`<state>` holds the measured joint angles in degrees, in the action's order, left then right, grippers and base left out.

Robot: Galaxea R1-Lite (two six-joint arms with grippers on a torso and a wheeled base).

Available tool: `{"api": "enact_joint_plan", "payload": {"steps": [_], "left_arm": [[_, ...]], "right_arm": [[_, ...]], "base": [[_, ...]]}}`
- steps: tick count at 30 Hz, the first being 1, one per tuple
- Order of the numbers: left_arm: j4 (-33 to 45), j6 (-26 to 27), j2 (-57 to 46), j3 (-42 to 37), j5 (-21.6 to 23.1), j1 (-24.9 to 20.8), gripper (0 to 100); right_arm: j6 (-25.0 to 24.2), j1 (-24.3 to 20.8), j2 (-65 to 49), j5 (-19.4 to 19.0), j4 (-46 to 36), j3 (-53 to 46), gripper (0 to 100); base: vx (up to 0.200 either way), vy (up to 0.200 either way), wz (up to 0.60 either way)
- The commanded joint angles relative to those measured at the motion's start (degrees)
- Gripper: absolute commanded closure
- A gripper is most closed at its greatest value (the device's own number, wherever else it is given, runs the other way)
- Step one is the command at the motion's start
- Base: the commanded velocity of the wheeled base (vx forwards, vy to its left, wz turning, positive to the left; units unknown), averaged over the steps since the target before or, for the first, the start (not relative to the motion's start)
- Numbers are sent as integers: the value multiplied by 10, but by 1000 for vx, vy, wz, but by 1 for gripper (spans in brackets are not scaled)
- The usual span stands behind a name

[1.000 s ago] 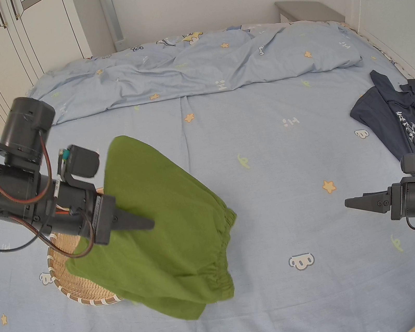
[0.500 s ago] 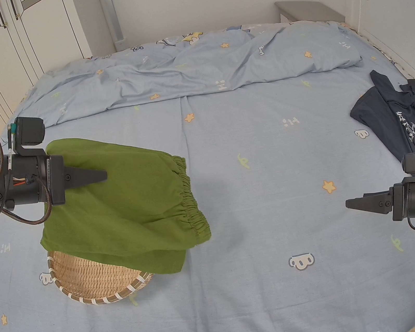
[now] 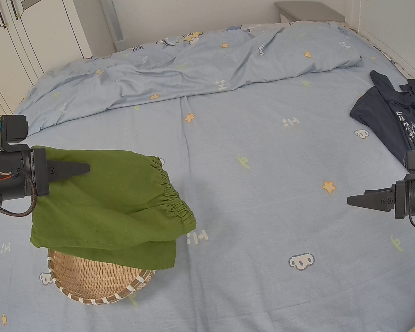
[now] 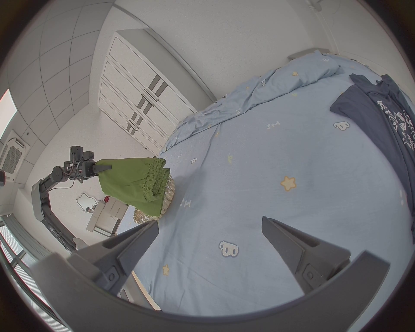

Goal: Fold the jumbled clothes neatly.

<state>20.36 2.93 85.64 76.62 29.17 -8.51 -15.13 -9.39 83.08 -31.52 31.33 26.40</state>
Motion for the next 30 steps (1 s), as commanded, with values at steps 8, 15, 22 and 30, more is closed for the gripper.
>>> {"api": "enact_joint_plan", "payload": {"steps": [8, 15, 22, 30], "left_arm": [[2, -18, 13, -45, 0, 51, 100], [1, -37, 50, -123, 0, 132, 100], [-1, -32, 80, -151, -1, 194, 100], [-72, -39, 184, -135, -14, 193, 100]], "right_arm": [[0, -5, -4, 0, 0, -3, 0], [-1, -20, -5, 0, 0, -6, 0], [-1, -26, -13, 0, -11, -6, 0], [-1, -34, -19, 0, -13, -7, 0]], "base": [[0, 0, 0], [0, 0, 0], [0, 0, 0], [0, 0, 0]]}}
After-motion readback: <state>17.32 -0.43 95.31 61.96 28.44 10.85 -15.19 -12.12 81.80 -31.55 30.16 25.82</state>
